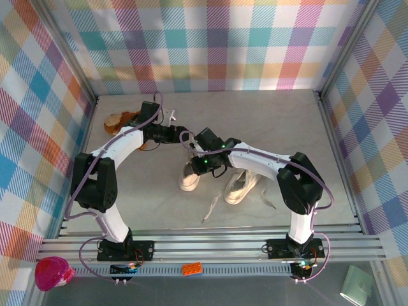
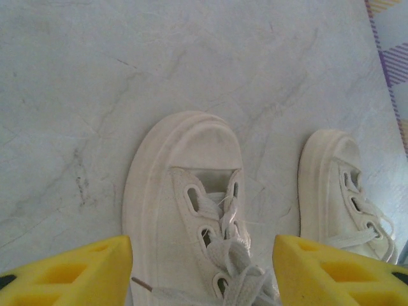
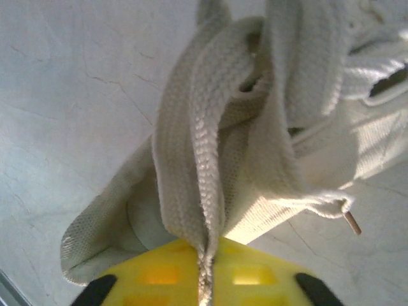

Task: Tie the shoes

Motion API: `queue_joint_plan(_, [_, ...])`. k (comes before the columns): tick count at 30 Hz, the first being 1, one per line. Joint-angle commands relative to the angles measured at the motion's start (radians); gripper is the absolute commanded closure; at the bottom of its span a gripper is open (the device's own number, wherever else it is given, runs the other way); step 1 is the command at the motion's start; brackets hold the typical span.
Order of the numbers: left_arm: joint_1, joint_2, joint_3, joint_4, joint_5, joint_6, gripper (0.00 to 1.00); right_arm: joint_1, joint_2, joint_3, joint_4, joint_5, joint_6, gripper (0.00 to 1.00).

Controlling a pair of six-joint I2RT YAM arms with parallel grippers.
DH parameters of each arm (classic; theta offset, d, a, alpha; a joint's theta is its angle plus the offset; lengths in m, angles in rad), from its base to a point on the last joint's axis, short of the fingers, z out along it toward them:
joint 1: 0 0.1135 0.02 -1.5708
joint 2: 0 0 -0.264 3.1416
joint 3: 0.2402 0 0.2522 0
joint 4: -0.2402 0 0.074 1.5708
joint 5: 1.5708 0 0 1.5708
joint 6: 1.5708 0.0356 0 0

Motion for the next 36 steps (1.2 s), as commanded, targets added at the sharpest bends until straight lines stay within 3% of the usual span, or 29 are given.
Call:
queue_joint_plan(1, [0.016, 0.025, 0.015, 0.040, 0.060, -0.041, 0.40, -0.001, -0.042, -0.041, -0.001, 0.010, -0.015, 0.92])
queue_joint_plan(14, [0.016, 0.105, 0.004, 0.078, 0.190, -0.072, 0.49, -0.003, -0.039, -0.056, 0.000, -0.006, -0.011, 0.97])
queue_joint_plan(25, [0.009, 0.136, 0.008, 0.030, 0.241, -0.051, 0.51, -0.002, -0.036, -0.055, 0.001, -0.012, -0.009, 0.97])
queue_joint_plan(33, [-0.001, 0.151, 0.017, 0.012, 0.267, -0.048, 0.60, -0.002, -0.044, -0.061, -0.003, -0.006, -0.012, 0.98])
queue_joint_plan(36, [-0.002, 0.150, 0.017, 0.005, 0.278, -0.047, 0.70, -0.003, -0.041, -0.058, -0.006, -0.006, -0.014, 0.98])
